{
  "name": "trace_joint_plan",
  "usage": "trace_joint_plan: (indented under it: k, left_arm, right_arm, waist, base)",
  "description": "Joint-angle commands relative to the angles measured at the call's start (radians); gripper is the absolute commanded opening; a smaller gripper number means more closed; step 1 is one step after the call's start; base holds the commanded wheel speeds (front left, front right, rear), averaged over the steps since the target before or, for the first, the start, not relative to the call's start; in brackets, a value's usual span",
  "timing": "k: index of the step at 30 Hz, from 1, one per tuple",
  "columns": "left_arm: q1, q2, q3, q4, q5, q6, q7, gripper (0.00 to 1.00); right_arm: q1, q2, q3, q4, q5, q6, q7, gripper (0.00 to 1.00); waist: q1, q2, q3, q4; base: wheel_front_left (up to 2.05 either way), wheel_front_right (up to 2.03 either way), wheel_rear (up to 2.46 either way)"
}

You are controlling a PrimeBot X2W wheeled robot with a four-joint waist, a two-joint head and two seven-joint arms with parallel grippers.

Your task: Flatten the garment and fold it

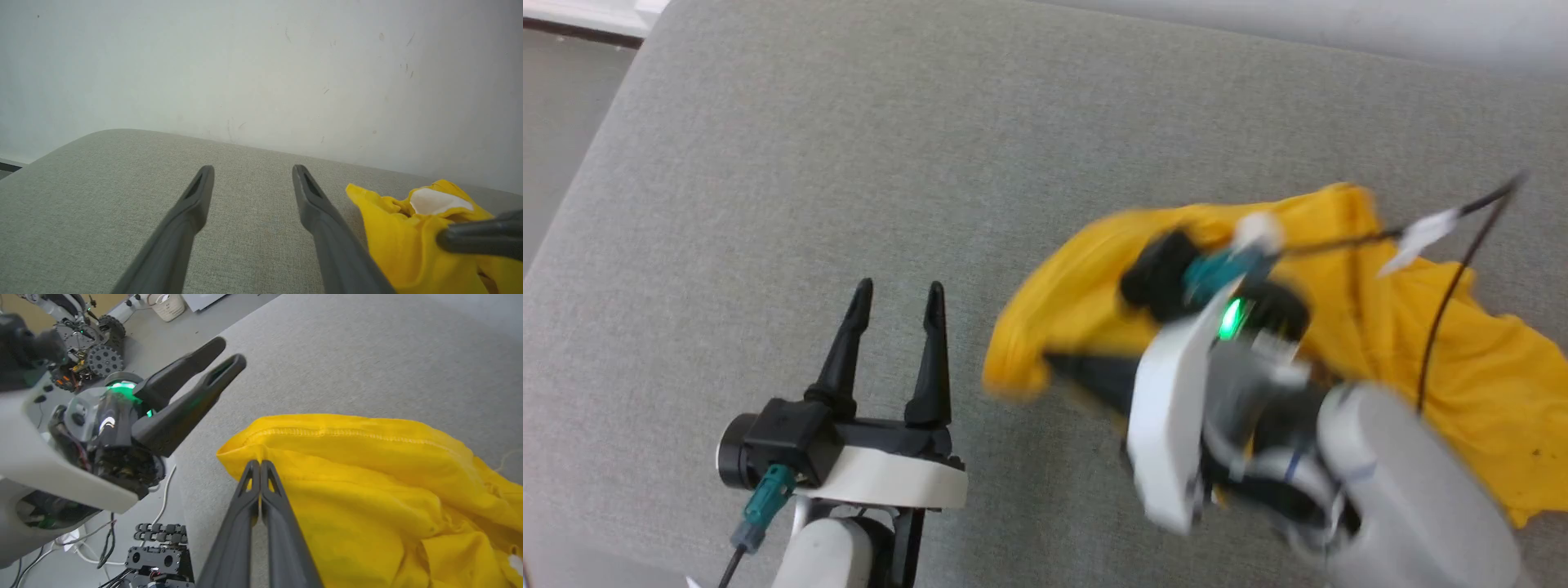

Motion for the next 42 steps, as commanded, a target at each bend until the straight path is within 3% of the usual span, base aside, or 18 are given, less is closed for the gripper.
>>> trace_joint_plan:
  k: [1, 7, 8, 9, 12, 16, 20, 24, 28, 32, 34, 37, 42]
  left_arm:
    - [0.010, -0.002, 0.010, -0.005, 0.012, 0.002, -0.005, 1.00]
    - [0.026, -0.002, 0.029, -0.011, 0.014, -0.004, -0.005, 1.00]
    - [0.026, -0.002, 0.028, -0.011, 0.014, -0.005, -0.005, 1.00]
    - [0.026, -0.002, 0.027, -0.009, 0.012, -0.005, -0.005, 1.00]
    - [0.027, -0.002, 0.023, -0.002, 0.009, -0.006, -0.005, 1.00]
    - [0.033, -0.002, 0.018, 0.008, 0.012, -0.011, -0.005, 1.00]
    - [0.043, -0.002, 0.023, 0.006, 0.024, -0.015, -0.005, 1.00]
    - [0.061, 0.001, 0.032, -0.010, 0.042, -0.020, -0.005, 1.00]
    - [0.089, 0.004, 0.041, -0.039, 0.056, -0.026, -0.005, 1.00]
    - [0.121, 0.006, 0.047, -0.063, 0.067, -0.031, -0.005, 1.00]
    - [0.136, 0.005, 0.049, -0.076, 0.070, -0.030, -0.005, 1.00]
    - [0.159, 0.004, 0.055, -0.094, 0.071, -0.028, -0.005, 1.00]
    - [0.145, 0.007, 0.035, -0.106, 0.095, -0.038, -0.005, 1.00]
  right_arm:
    - [0.042, -0.013, 0.029, -0.018, 0.022, -0.001, 0.023, 0.00]
    - [0.167, -0.149, 0.123, -0.049, 0.056, -0.001, 0.108, 0.00]
    - [0.177, -0.166, 0.125, -0.048, 0.050, -0.001, 0.099, 0.45]
    - [0.189, -0.171, 0.117, -0.045, 0.050, -0.001, 0.082, 1.00]
    - [0.187, -0.167, 0.102, -0.052, 0.036, -0.001, 0.008, 1.00]
    - [0.174, -0.103, 0.006, -0.074, 0.039, -0.001, -0.122, 1.00]
    - [0.185, -0.044, -0.163, -0.116, -0.025, -0.001, -0.255, 1.00]
    - [0.250, -0.012, -0.371, -0.171, -0.184, -0.001, -0.394, 1.00]
    - [0.387, 0.050, -0.580, -0.222, -0.362, -0.001, -0.537, 1.00]
    - [0.553, 0.112, -0.724, -0.231, -0.440, -0.001, -0.654, 1.00]
    - [0.627, 0.121, -0.758, -0.215, -0.450, -0.001, -0.707, 1.00]
    - [0.705, 0.123, -0.769, -0.155, -0.364, -0.001, -0.773, 1.00]
    - [0.716, 0.123, -0.744, -0.105, -0.321, -0.001, -0.840, 1.00]
  waist:
    - [0.0001, 0.0000, -0.003, -0.006]
    - [0.0001, 0.0000, 0.005, -0.005]
    - [0.0001, 0.0000, 0.006, -0.004]
    - [0.0001, 0.0000, 0.006, -0.004]
    - [0.0001, 0.0000, -0.003, -0.012]
    - [0.0001, 0.0000, -0.024, -0.026]
    - [0.0001, 0.0000, -0.046, -0.042]
    - [0.0001, 0.0000, -0.063, -0.062]
    - [0.0001, 0.0000, -0.070, -0.088]
    - [0.0001, 0.0000, -0.067, -0.114]
    - [0.0001, 0.0000, -0.063, -0.128]
    - [0.0001, 0.0000, -0.055, -0.155]
    - [0.0001, 0.0000, -0.041, -0.181]
  base:
    - [0.00, 0.00, 0.00]
    - [0.00, 0.00, 0.00]
    - [0.00, 0.00, 0.00]
    - [0.00, 0.00, 0.00]
    - [0.00, 0.00, 0.00]
    - [0.00, 0.00, 0.00]
    - [0.00, 0.00, 0.00]
    - [0.00, 0.00, 0.00]
    - [0.00, 0.00, 0.00]
    - [0.00, 0.00, 0.00]
    - [0.00, 0.00, 0.00]
    - [0.00, 0.00, 0.00]
    - [0.00, 0.00, 0.00]
